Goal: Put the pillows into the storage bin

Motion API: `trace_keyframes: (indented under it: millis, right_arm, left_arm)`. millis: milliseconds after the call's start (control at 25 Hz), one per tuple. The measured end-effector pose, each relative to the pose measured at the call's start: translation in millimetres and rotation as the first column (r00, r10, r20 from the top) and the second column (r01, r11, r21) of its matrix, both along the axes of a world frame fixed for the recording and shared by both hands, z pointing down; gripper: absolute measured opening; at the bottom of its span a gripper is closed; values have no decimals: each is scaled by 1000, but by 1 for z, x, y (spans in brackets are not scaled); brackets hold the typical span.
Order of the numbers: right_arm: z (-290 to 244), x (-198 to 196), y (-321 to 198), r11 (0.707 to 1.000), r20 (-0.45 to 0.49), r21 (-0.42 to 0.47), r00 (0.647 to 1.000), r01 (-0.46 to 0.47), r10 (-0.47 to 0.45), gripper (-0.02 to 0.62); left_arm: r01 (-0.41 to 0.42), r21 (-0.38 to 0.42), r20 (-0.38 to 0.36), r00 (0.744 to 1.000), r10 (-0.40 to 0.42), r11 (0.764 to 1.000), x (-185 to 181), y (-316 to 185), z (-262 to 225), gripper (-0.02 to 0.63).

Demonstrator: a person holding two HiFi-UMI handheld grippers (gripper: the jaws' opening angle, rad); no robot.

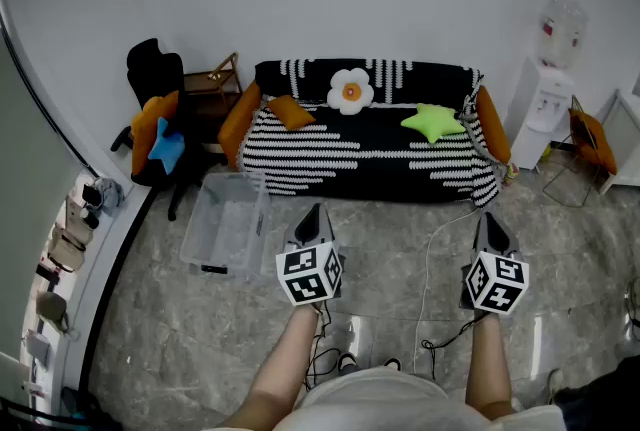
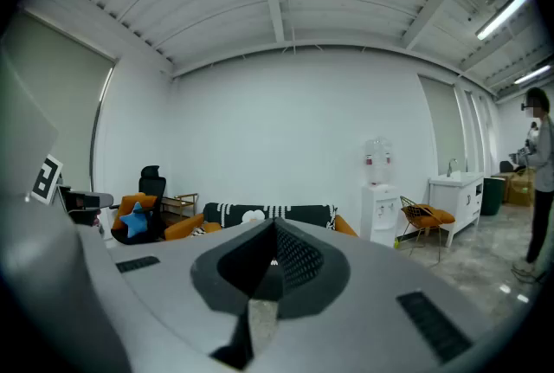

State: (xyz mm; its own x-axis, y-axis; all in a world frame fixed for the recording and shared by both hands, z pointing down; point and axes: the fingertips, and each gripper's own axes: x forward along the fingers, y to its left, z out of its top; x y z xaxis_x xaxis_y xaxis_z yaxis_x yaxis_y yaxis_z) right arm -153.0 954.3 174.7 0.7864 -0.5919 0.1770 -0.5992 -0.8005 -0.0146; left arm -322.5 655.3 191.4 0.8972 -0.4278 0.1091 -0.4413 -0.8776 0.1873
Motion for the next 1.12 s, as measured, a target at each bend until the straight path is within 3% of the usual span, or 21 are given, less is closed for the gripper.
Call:
trace_keyframes:
  millis: [520,800,840,920,1000,1120]
  right_arm:
    - [17,21,-14,999,50,35,999,1,-2,2]
    - [13,29,-20,999,29,35,1000,-10,9,3]
    - [13,29,-22,999,28,35,1000,-2,1,13]
    - [12,30,-28,999,28,36,1000,13,-14,99]
    - [10,30,-33,999,22,36,1000,13,-14,105]
    - [11,31,-38,999,15,42,1000,-2,2,171]
  left_arm:
    - [7,-1,16,1000,-7,1000,20,-11,9,3]
    - [10,-2,17,1000,-10,1000,29,-21,9,3]
    - [11,-3,17,1000,-11,1000,29,-24,10,3]
    - [14,-5,16,1000,-14,1000,30,-29,11,3]
    - [18,-6,15,1000,-17,1000,31,-35,11,3]
    - [21,-3,13,1000,-21,1000,29,-46,12,3]
